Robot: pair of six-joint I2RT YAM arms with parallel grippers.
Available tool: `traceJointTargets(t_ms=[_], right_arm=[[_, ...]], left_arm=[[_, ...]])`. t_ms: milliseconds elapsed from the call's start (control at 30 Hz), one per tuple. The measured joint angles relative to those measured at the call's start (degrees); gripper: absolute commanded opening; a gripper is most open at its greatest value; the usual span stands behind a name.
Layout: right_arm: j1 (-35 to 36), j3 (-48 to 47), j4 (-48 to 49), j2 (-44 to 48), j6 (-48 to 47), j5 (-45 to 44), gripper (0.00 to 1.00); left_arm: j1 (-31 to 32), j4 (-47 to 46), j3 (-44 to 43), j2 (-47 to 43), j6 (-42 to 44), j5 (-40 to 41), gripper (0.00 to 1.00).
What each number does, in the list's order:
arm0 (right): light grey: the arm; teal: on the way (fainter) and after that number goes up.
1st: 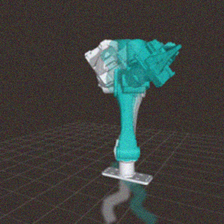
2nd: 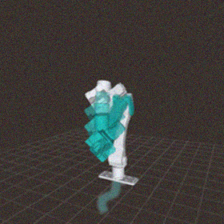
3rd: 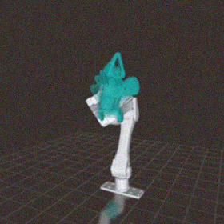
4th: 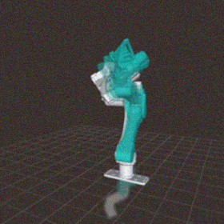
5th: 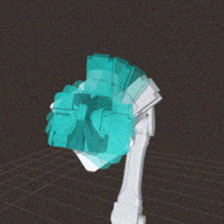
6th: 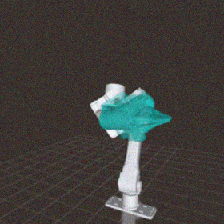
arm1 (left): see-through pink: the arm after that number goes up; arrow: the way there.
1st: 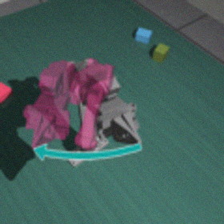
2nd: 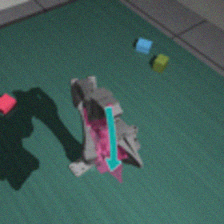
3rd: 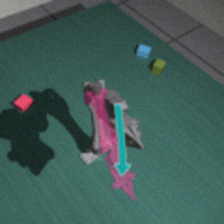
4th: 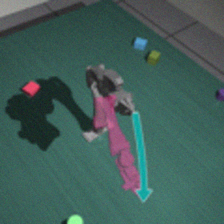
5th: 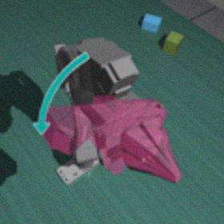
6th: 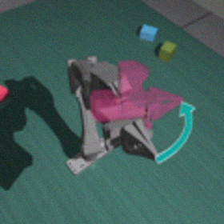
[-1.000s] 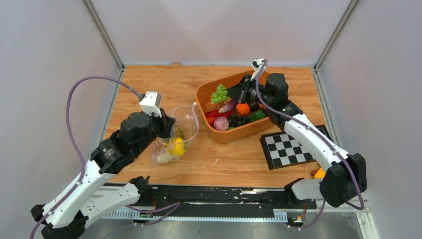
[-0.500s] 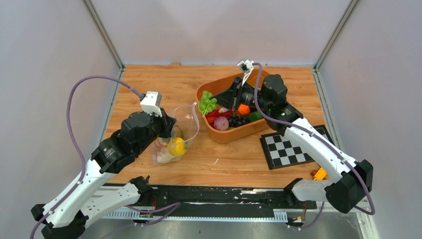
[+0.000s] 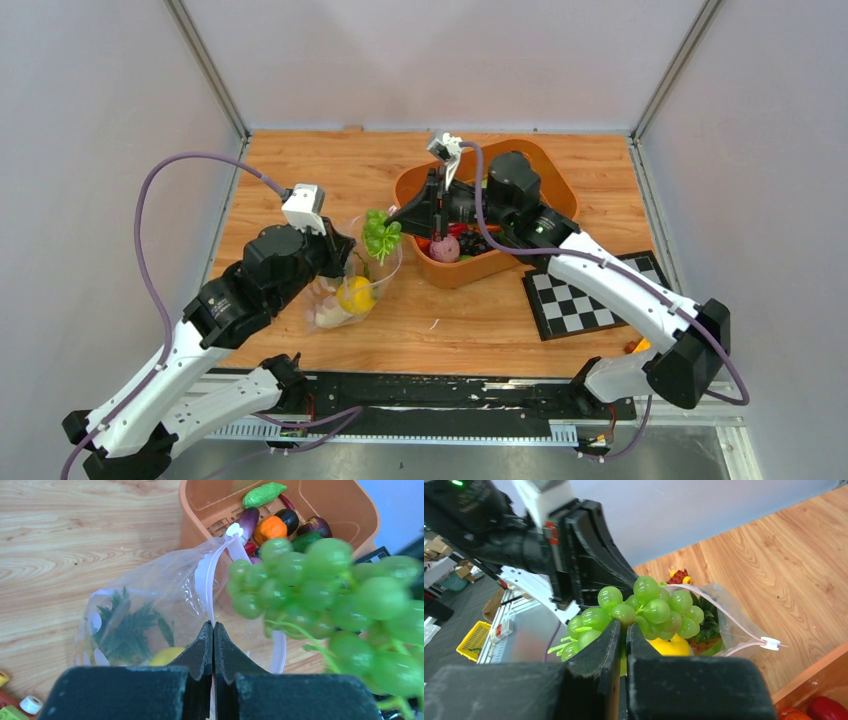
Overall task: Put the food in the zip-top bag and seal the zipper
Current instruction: Place the fake fruit in the zipper food storage bag.
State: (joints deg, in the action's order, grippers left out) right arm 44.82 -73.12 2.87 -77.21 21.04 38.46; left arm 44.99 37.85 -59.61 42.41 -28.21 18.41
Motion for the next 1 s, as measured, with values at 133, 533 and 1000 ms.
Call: traceJointTargets(t_ms=[133, 533, 1000], right_arm=[[0.3, -1.0, -2.1, -3.7, -2.4, -0.5, 0.0], [7.5, -4.9, -13.6, -9.0, -15.4, -14.5, 0.04], [10.9, -5.4, -12.9, -9.7, -22.8, -26.2, 0.56]], left_arm=[[0.0, 0.0, 0.0, -0.3, 0.0, 0.0, 0.01], [0.0, 0.0, 0.0, -0.5, 0.0, 0.0, 0.01], [-0.1, -0.7, 0.1, -1.5, 0.0, 0.2, 0.02]])
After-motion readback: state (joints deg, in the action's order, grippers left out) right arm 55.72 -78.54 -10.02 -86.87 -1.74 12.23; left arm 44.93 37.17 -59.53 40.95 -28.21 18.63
